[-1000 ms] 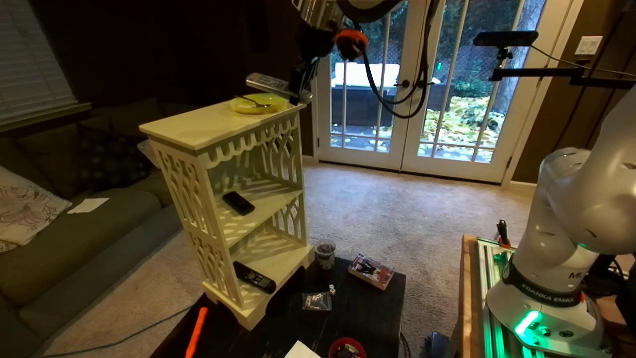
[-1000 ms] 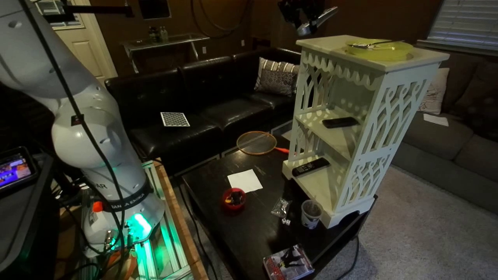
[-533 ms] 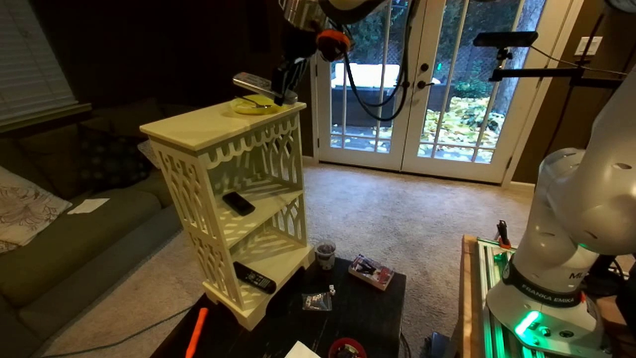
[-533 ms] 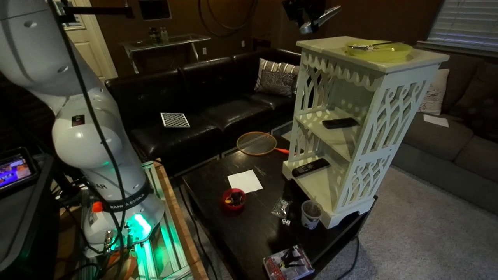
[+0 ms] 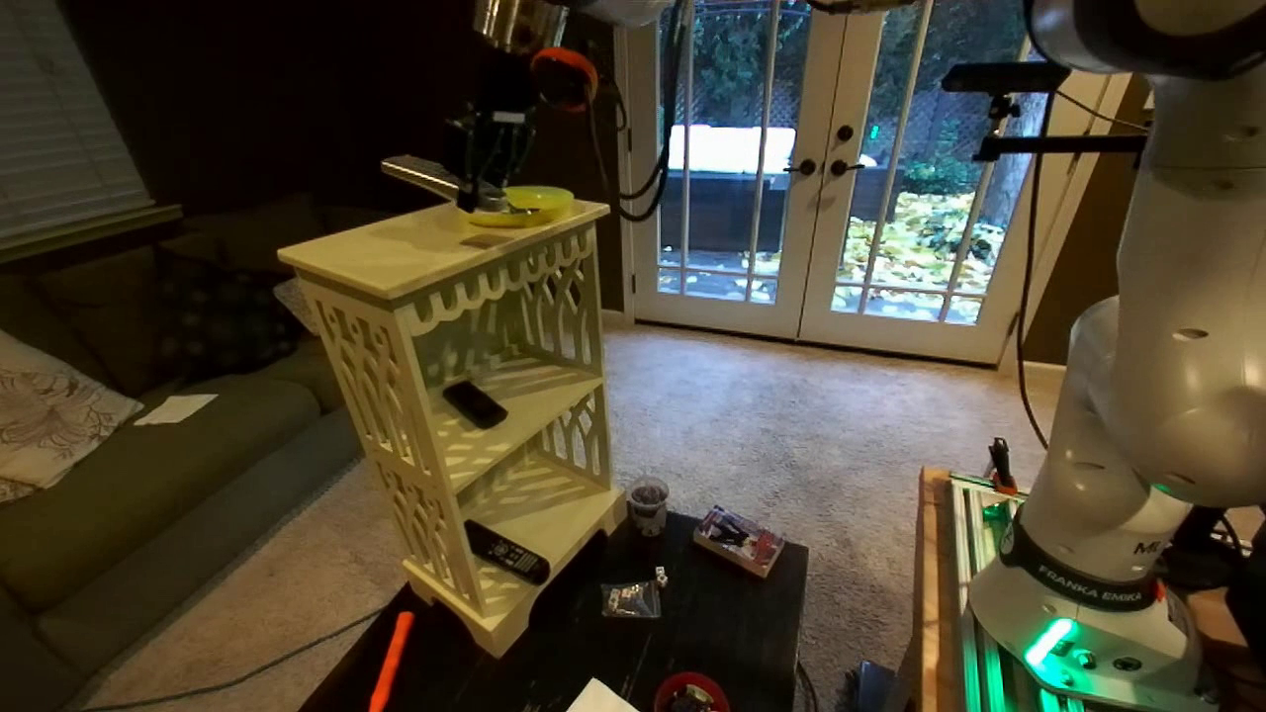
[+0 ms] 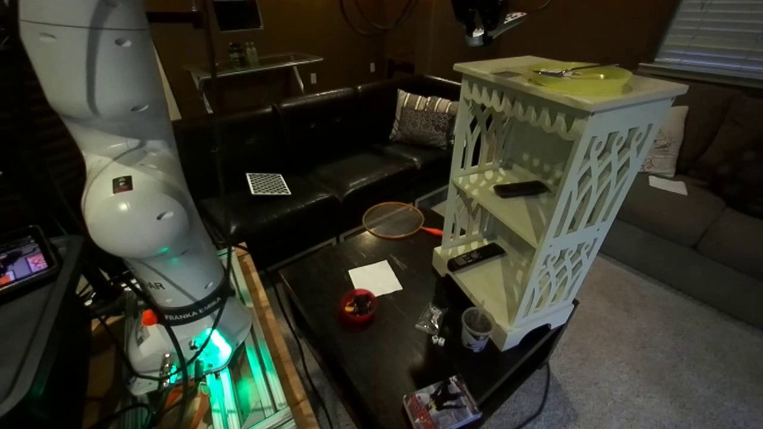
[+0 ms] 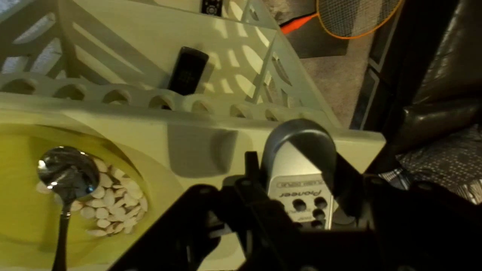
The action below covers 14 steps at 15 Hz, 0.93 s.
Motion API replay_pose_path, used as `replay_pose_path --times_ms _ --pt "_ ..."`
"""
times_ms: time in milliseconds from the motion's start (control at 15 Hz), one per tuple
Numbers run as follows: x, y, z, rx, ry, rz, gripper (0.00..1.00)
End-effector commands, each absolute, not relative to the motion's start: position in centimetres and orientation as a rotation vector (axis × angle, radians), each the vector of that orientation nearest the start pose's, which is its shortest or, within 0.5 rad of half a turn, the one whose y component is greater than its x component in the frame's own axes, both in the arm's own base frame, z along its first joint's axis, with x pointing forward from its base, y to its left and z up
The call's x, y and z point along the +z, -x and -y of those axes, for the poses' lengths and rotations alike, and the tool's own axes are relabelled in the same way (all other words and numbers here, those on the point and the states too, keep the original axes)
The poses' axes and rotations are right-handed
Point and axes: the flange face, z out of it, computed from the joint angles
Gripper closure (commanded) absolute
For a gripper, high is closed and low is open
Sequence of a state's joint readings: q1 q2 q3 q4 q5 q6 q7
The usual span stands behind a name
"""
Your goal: Put the grey remote on top of the shelf
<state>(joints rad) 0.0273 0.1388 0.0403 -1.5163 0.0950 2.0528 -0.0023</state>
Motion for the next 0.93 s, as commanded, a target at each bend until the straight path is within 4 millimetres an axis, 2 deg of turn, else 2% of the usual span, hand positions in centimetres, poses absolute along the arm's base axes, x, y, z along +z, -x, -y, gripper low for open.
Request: replay_pose_path --times_ms 0,67,133,267,600,733,867 --pt "62.2 -64.6 -4.9 -0.599 2.944 0.054 0.53" --pt "62.4 -65.5 -5.1 -0.61 2.927 0.052 0.53" --pt "62.4 -66.1 -5.1 -0.617 2.919 0.051 0.78" --pt "61.9 -66.3 -6.1 -0.637 3.01 -0.06 0.78" --pt "61.7 -66.7 -8.6 -0.508 3.139 -0.087 0.78" --pt "62.6 -67.0 -8.6 -0.47 3.13 -0.09 0.78" --pt "63.7 -67.7 -7.4 -0.487 3.12 -0.137 0.78"
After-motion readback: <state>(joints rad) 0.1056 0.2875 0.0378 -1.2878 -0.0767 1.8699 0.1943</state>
